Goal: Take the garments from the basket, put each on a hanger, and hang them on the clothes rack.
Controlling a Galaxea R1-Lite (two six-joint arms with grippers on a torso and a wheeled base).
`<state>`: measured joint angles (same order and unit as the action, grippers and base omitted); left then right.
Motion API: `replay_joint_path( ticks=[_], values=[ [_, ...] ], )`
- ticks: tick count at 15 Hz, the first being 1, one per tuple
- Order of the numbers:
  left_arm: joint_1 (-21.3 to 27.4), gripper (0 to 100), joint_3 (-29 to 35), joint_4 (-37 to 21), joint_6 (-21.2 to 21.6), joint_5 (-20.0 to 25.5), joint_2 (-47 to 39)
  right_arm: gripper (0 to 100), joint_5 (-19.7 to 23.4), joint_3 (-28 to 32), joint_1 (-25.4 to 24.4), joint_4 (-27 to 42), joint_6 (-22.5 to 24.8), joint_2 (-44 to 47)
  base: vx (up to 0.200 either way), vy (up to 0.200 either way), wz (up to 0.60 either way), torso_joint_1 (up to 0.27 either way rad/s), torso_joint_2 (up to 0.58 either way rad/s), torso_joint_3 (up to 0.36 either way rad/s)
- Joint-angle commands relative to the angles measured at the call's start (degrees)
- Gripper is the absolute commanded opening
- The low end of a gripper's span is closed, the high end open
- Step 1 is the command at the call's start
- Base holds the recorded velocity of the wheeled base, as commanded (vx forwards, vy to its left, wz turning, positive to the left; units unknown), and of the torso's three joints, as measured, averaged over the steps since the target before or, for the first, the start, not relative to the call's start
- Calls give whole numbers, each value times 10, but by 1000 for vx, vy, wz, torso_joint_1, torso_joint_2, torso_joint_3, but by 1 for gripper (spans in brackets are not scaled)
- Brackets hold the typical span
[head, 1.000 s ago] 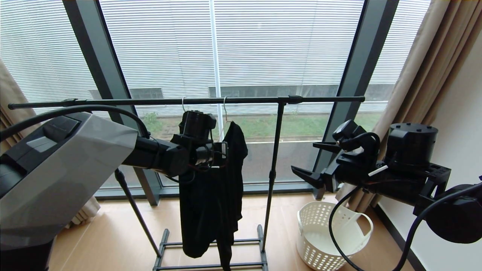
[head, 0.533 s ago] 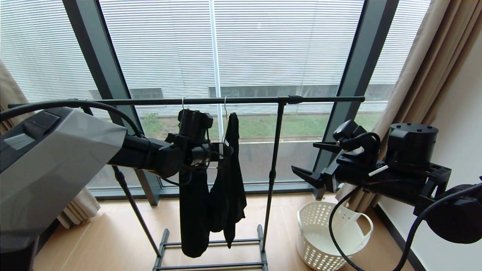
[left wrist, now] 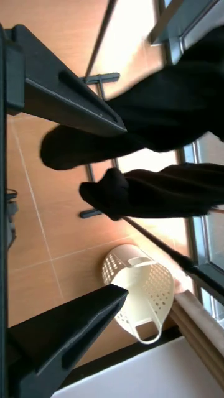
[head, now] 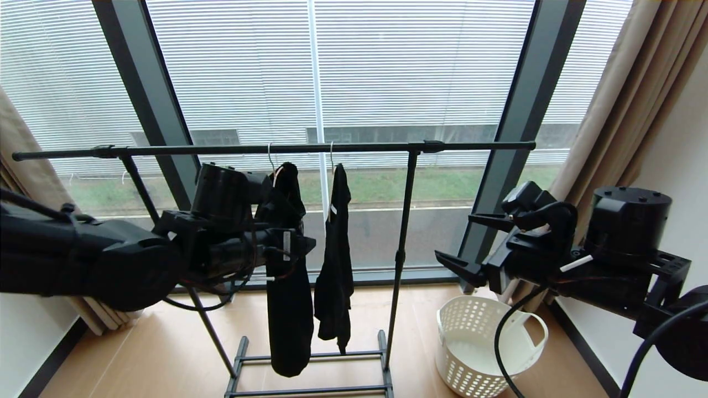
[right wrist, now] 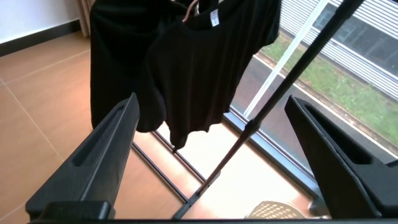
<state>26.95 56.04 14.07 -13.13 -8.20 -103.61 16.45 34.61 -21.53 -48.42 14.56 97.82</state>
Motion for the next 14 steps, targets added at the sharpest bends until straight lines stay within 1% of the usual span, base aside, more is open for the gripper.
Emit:
replay_joint_path(
  ticks=[1, 2, 3, 4, 5, 6, 7, 8, 10, 11, 14],
  values=[
    [10, 100, -89, 1, 0, -1, 119, 100, -26, -36, -3, 3, 0, -66, 0, 0, 0, 0, 0, 0],
    [16, 100, -131, 1, 0, -8, 168, 100, -44, -65, -4, 5, 1, -106, 0, 0, 0, 0, 0, 0],
    [22, 100, -153, 1, 0, -19, 193, 100, -60, -84, -4, 6, 2, -134, 0, 0, 0, 0, 0, 0],
    [25, 100, -159, 1, 0, -22, 199, 100, -64, -89, -4, 6, 2, -141, 0, 0, 0, 0, 0, 0],
    [42, 100, -204, 1, -1, -51, 242, 100, -84, -132, -4, 18, 2, -201, 0, 0, 0, 0, 0, 0],
    [66, 100, -242, 1, -3, -83, 281, 100, -98, -167, -4, 44, 1, -258, 0, 0, 0, 0, 0, 0],
    [79, 100, -262, 0, -3, -106, 306, 100, -109, -185, -4, 68, 1, -293, 0, 0, 0, 0, 0, 0],
    [95, 100, -284, -3, -3, -129, 341, 100, -130, -204, -3, 107, 1, -344, 0, 0, 0, 0, 0, 0],
    [100, 100, -318, -4, -3, -135, 380, 100, -174, -206, -1, 205, -1, -450, 0, 0, 0, 0, 0, 0],
    [100, 100, -337, -5, -4, -135, 396, 100, -186, -205, -1, 264, -2, -504, 0, 0, 0, 0, 0, 0],
    [100, 100, -382, -11, -3, -139, 450, 100, -193, -200, 3, 425, -3, -654, 0, 0, 0, 0, 0, 0]
  ],
)
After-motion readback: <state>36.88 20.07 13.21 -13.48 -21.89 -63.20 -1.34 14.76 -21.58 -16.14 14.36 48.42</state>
